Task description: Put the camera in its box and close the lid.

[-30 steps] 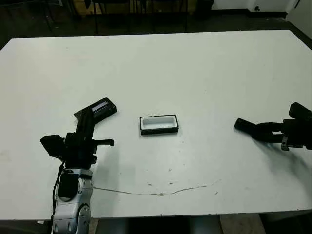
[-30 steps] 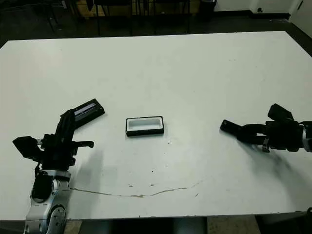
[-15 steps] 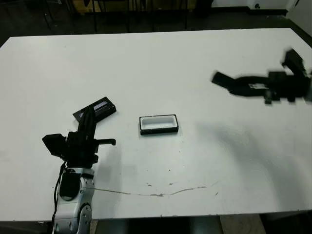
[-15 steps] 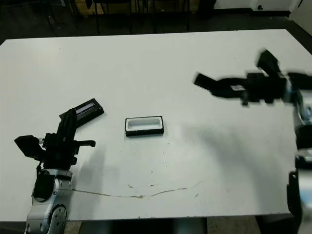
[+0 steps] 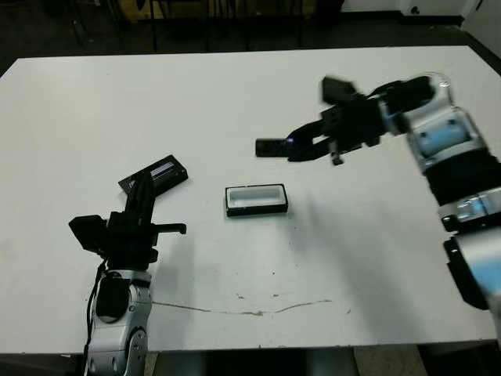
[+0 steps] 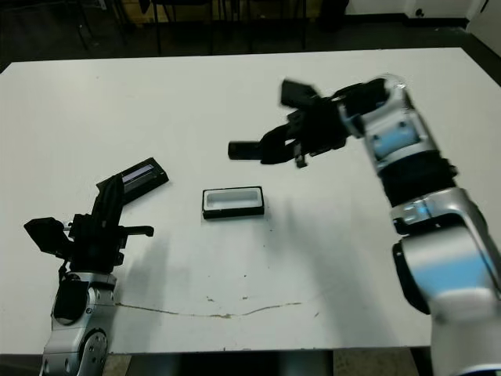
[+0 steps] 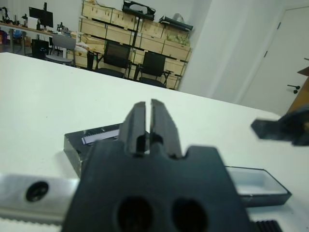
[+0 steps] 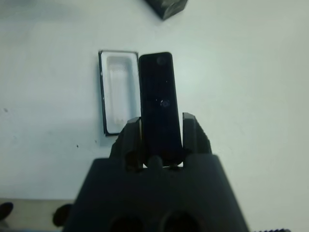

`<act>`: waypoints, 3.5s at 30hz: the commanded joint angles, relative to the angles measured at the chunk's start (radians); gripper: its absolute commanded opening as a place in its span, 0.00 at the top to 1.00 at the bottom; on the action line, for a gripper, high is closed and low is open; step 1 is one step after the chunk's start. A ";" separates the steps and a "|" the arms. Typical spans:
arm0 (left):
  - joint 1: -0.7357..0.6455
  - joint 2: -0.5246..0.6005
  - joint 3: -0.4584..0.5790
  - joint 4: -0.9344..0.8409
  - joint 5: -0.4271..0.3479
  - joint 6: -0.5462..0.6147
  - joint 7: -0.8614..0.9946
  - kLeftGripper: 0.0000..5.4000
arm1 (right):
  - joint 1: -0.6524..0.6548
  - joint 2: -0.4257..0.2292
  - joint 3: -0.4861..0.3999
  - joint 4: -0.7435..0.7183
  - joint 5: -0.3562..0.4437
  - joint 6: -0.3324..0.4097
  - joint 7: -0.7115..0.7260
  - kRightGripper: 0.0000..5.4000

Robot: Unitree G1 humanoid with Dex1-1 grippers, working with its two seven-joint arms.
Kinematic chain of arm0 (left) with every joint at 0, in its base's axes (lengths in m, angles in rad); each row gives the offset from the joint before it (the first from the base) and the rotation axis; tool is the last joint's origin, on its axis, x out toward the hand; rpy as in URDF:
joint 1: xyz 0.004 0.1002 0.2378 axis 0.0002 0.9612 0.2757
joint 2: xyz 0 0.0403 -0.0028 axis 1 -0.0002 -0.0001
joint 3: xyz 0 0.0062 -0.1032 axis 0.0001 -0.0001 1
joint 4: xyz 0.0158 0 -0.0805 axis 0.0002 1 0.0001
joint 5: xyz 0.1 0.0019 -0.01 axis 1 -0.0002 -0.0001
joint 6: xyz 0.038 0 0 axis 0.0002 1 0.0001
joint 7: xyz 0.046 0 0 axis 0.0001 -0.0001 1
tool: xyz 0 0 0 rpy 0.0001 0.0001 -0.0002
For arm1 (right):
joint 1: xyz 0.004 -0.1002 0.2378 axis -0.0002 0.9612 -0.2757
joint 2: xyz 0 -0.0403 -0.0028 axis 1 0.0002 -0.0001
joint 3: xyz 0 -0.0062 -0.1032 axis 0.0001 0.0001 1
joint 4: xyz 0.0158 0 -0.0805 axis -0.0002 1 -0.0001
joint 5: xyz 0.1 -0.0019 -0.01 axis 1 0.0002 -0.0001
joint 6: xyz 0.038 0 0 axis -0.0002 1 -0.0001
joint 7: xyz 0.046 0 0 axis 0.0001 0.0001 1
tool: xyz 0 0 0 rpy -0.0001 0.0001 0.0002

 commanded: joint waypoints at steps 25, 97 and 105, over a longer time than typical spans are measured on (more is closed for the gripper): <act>0.024 0.000 -0.001 0.022 0.017 -0.008 0.012 1.00 | 0.008 0.103 0.104 -0.004 -0.099 0.004 0.029 0.87; 0.034 -0.013 -0.024 0.038 0.027 -0.037 0.021 1.00 | -0.008 0.130 0.117 0.069 -0.097 -0.178 0.069 0.49; 0.037 -0.009 -0.029 0.030 0.042 -0.026 0.025 1.00 | 0.040 0.094 0.086 0.002 -0.134 -0.162 -0.043 0.23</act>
